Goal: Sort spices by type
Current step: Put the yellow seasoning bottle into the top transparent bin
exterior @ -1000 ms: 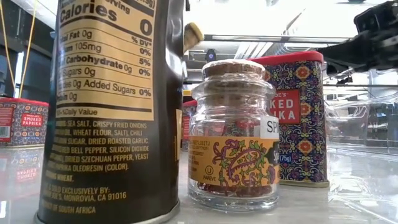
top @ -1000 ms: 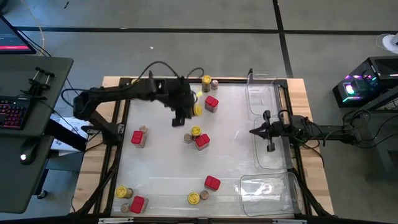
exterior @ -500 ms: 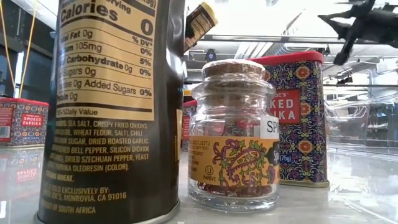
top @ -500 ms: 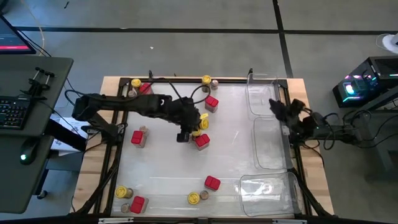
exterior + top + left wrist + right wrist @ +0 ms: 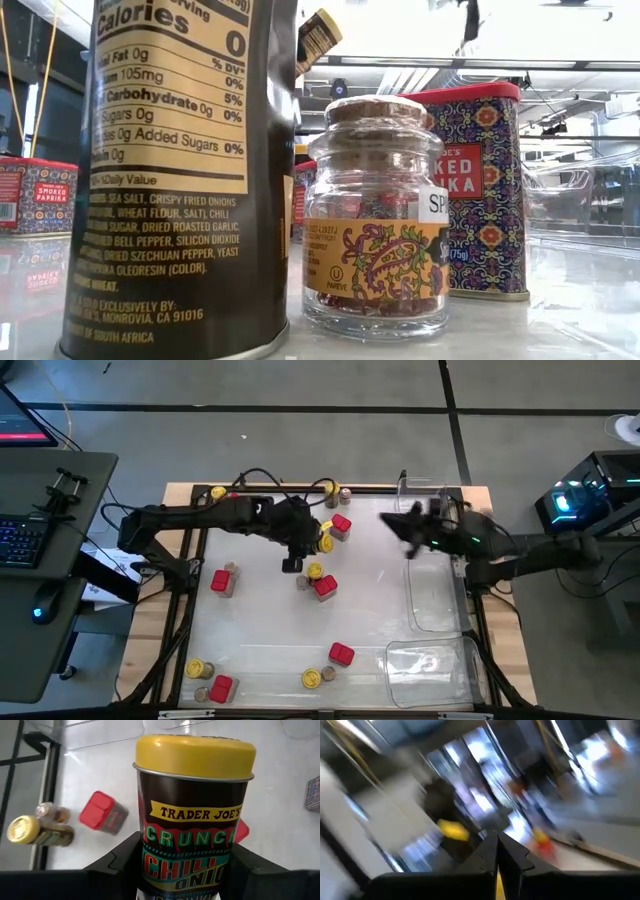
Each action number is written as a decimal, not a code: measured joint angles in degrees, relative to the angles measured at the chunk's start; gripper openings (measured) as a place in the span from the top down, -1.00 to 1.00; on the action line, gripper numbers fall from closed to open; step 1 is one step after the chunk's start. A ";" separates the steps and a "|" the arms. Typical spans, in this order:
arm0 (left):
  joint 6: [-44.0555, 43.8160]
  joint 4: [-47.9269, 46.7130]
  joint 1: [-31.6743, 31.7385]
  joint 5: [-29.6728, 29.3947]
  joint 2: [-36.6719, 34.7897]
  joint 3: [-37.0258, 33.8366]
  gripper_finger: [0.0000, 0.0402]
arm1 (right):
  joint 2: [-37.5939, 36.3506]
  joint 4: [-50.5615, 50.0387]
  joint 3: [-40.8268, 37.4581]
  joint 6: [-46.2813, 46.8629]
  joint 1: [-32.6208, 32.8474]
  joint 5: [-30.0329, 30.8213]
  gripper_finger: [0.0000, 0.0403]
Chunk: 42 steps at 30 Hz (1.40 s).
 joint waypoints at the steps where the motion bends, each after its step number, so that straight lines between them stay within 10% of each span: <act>1: 0.00 -1.03 0.00 -0.64 0.00 0.75 0.14 | 2.62 -7.98 4.29 0.62 -0.65 0.04 0.91; 16: 4.59 -4.77 0.42 -3.55 -1.17 2.13 0.13 | 34.98 -50.33 50.34 -19.18 1.14 -5.14 -0.45; 42: 9.16 -3.28 1.30 -2.57 -4.04 2.15 0.13 | 45.56 -48.79 57.76 -36.10 5.05 4.48 -0.53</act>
